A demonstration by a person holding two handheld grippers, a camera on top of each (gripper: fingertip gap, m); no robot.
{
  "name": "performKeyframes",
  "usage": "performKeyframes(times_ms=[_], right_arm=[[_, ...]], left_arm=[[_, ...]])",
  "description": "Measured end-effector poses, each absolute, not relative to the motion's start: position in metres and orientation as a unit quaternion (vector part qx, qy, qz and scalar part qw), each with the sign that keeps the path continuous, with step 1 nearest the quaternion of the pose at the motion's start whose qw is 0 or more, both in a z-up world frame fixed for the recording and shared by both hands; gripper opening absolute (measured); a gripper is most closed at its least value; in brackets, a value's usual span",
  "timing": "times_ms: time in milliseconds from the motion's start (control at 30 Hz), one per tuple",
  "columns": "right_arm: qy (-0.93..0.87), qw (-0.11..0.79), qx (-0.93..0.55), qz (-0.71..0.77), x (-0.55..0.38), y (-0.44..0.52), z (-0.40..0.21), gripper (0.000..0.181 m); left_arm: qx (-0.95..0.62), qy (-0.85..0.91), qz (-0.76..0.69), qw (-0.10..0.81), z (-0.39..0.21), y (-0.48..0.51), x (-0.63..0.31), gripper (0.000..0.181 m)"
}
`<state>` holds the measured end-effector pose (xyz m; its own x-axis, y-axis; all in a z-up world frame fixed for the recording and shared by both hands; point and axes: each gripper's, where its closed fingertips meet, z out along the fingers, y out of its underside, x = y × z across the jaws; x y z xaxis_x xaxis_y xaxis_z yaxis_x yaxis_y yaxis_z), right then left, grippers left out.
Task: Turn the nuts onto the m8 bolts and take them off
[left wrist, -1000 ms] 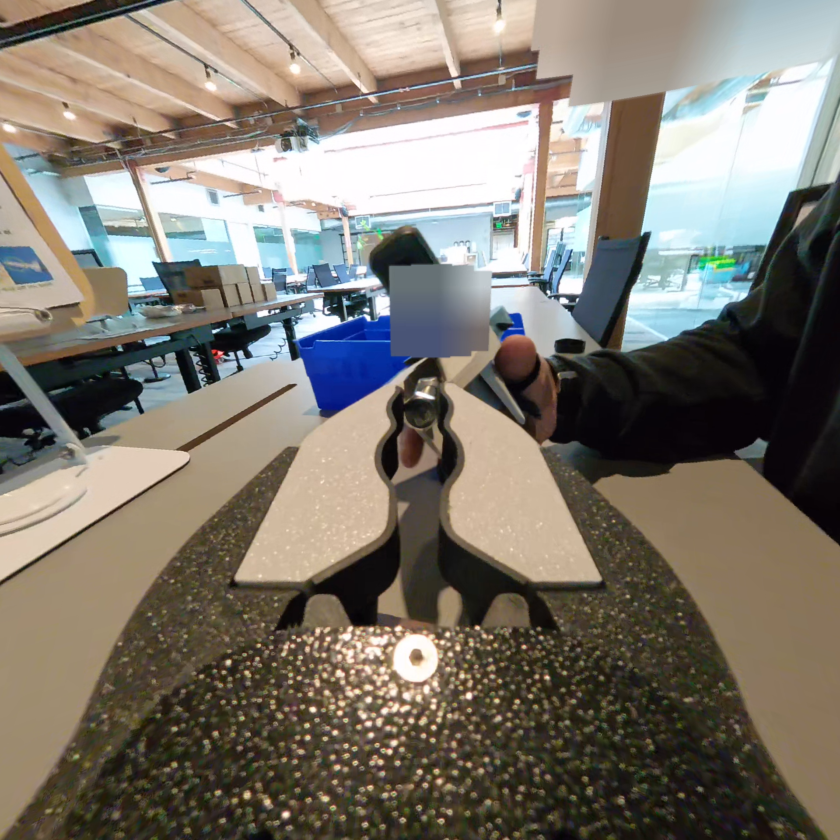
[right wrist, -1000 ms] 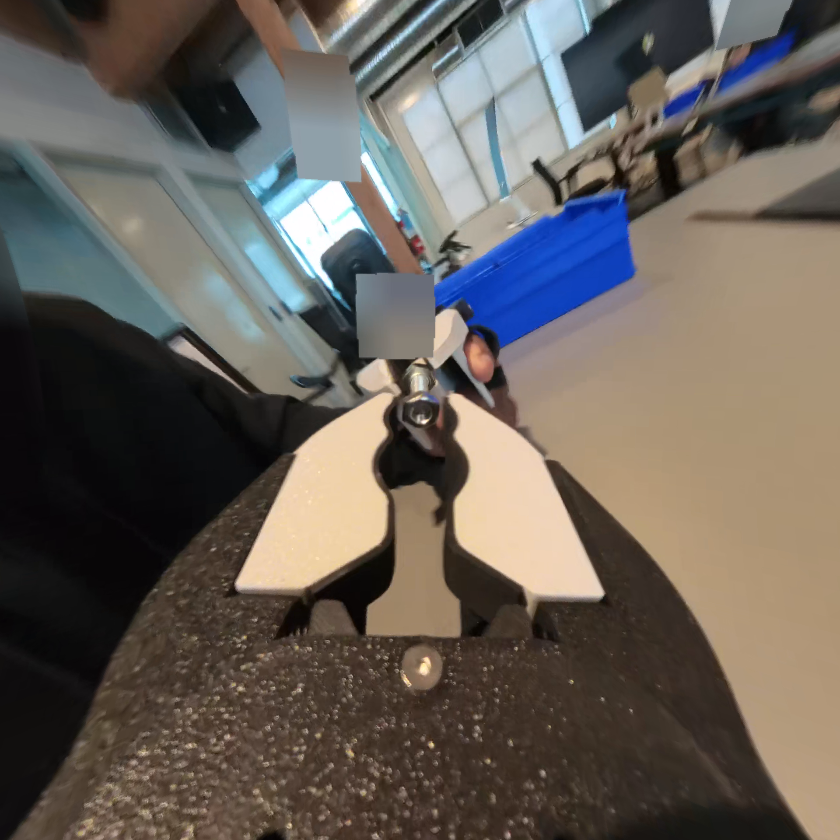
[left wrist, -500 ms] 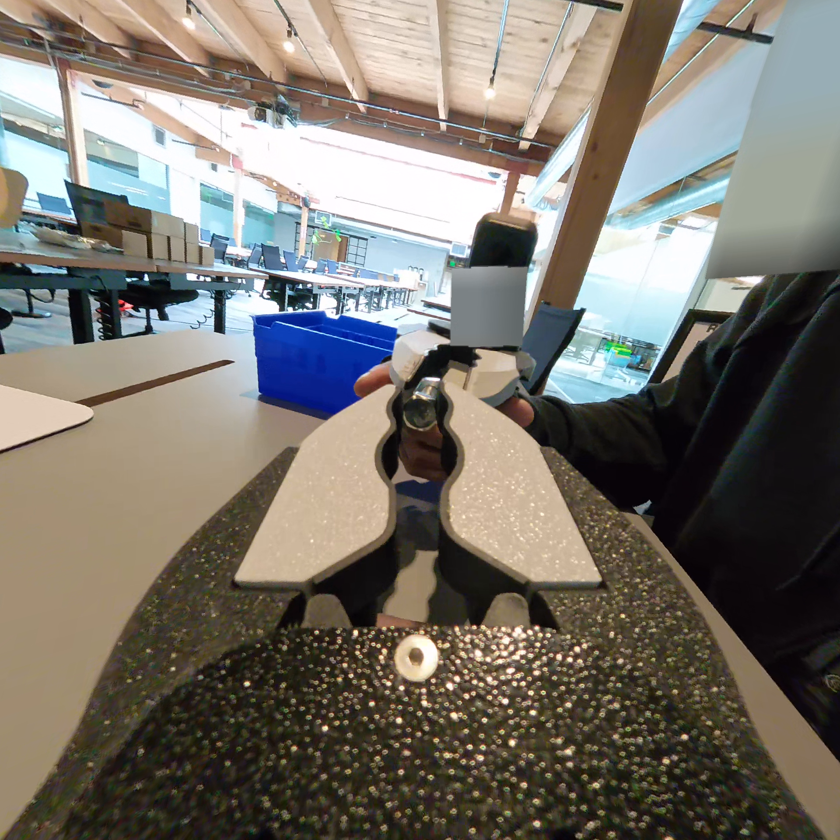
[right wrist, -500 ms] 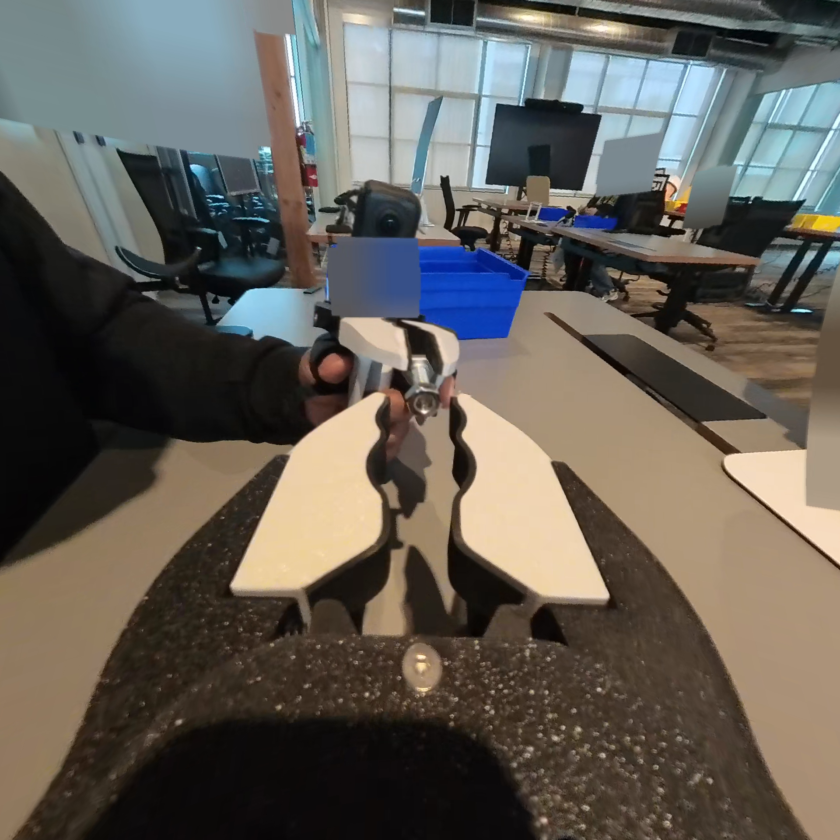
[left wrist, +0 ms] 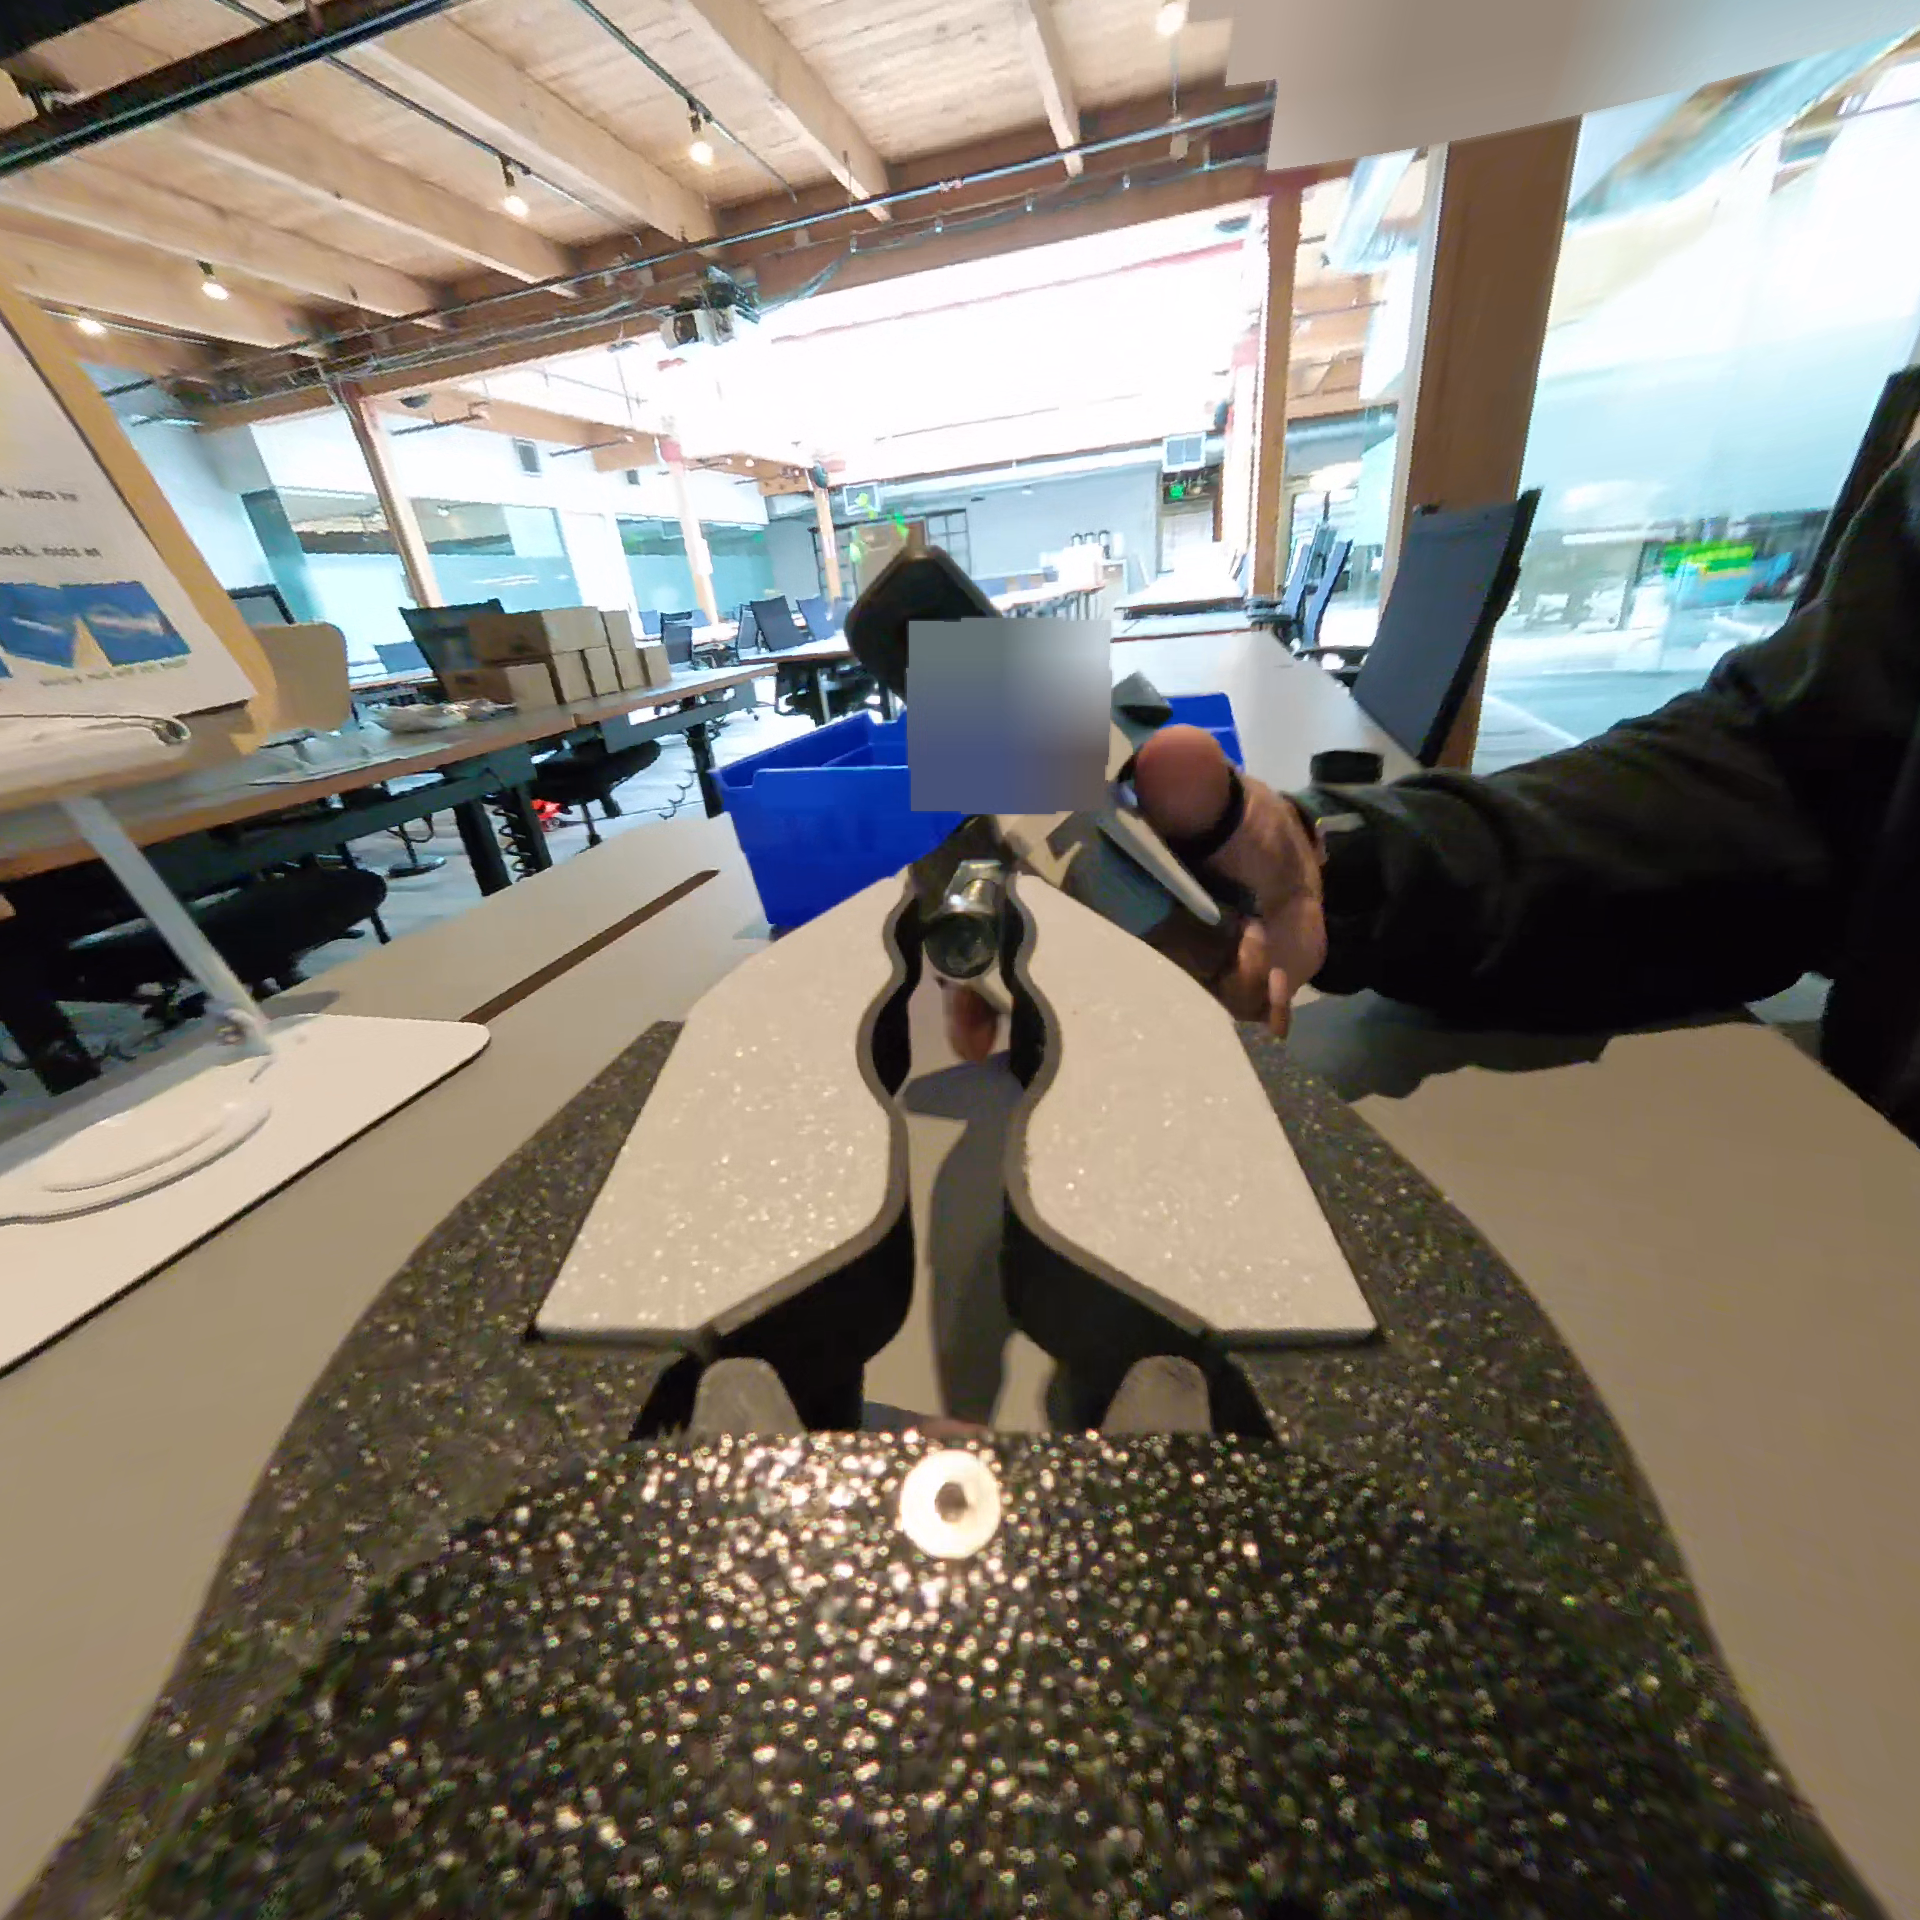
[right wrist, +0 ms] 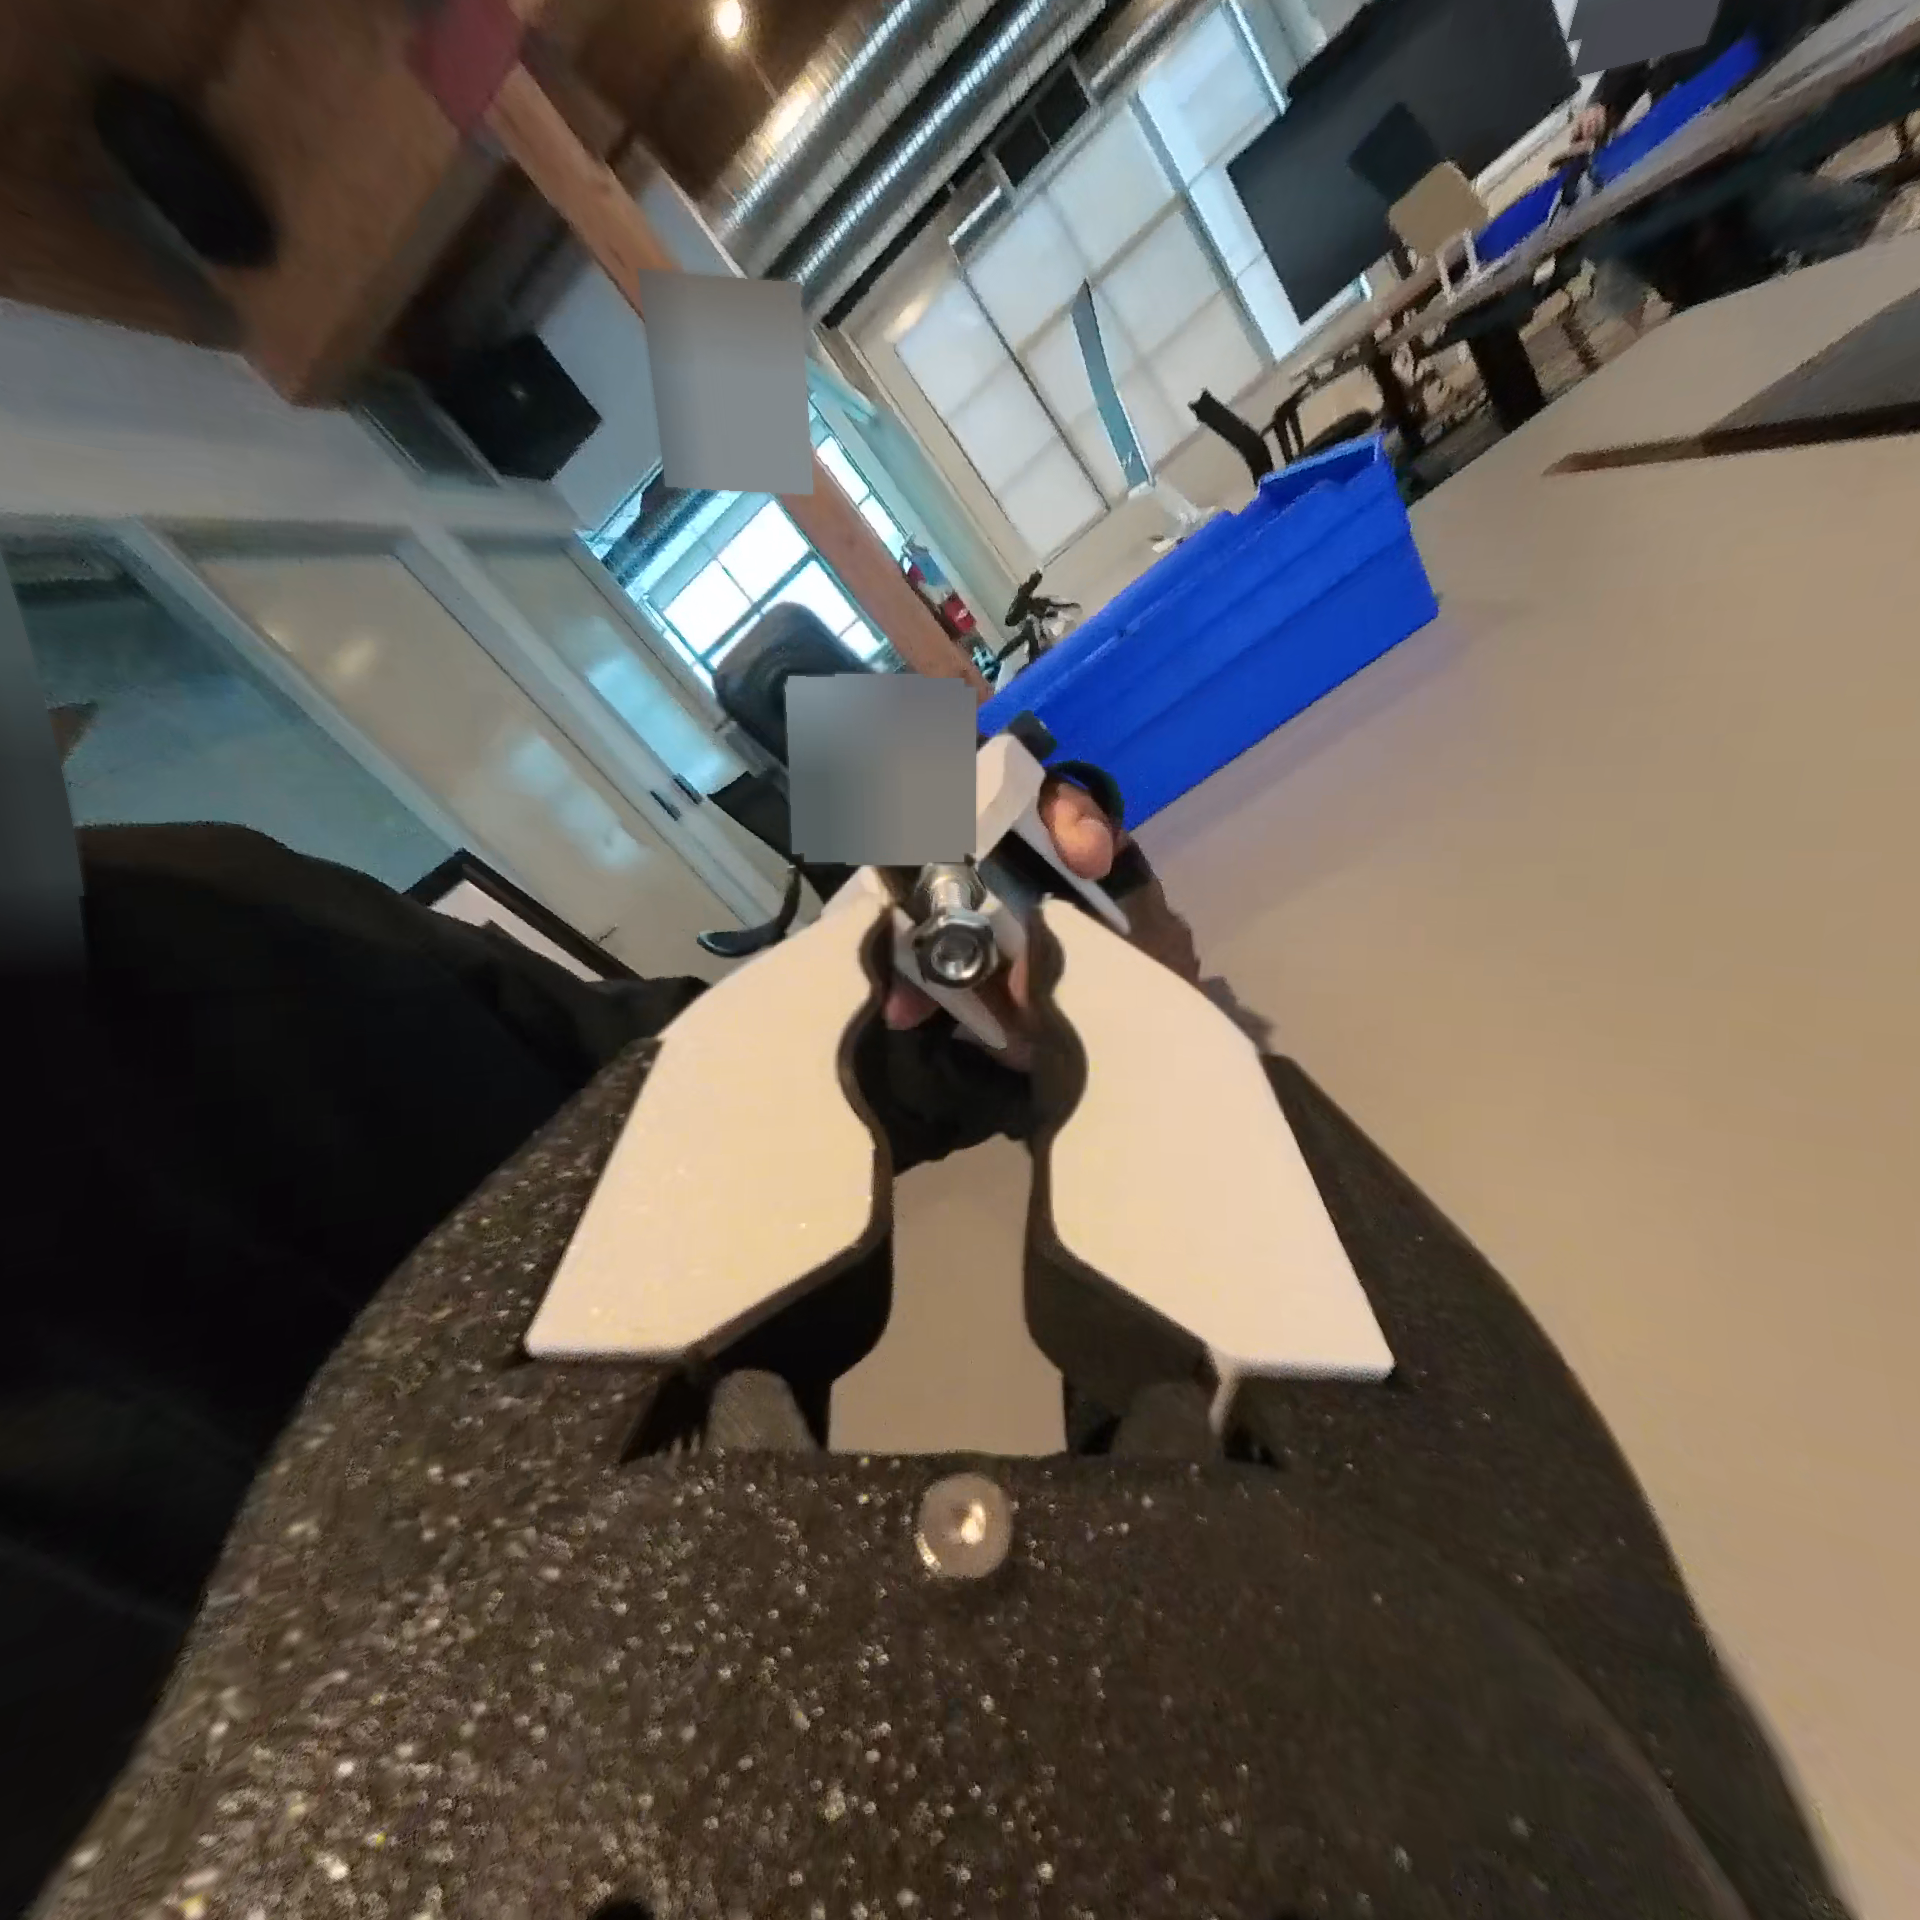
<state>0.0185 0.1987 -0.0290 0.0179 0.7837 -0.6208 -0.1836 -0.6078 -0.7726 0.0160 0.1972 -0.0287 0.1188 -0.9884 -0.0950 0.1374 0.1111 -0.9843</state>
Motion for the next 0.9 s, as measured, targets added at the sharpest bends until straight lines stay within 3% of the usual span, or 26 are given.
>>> performKeyframes(times_ms=[200,300,433,733,900], right_arm=[[-0.369,0.508,-0.596,0.501,0.029,0.201,-0.031,0.04],[-0.432,0.585,-0.571,0.38,0.033,0.201,-0.03,0.041],[-0.474,0.62,-0.543,0.312,0.032,0.194,-0.026,0.038],[-0.492,0.591,-0.554,0.32,0.022,0.187,-0.034,0.014],[-0.374,0.444,-0.629,0.517,0.016,0.189,-0.037,0.014]], left_arm=[[-0.485,0.409,-0.564,0.529,-0.026,0.2,0.015,0.013],[-0.497,0.4,-0.582,0.504,-0.028,0.2,0.017,0.013],[-0.501,0.392,-0.602,0.483,-0.027,0.198,0.018,0.013],[-0.5,0.414,-0.606,0.461,-0.032,0.189,0.023,0.013],[-0.466,0.477,-0.495,0.557,-0.033,0.191,0.018,0.013]])
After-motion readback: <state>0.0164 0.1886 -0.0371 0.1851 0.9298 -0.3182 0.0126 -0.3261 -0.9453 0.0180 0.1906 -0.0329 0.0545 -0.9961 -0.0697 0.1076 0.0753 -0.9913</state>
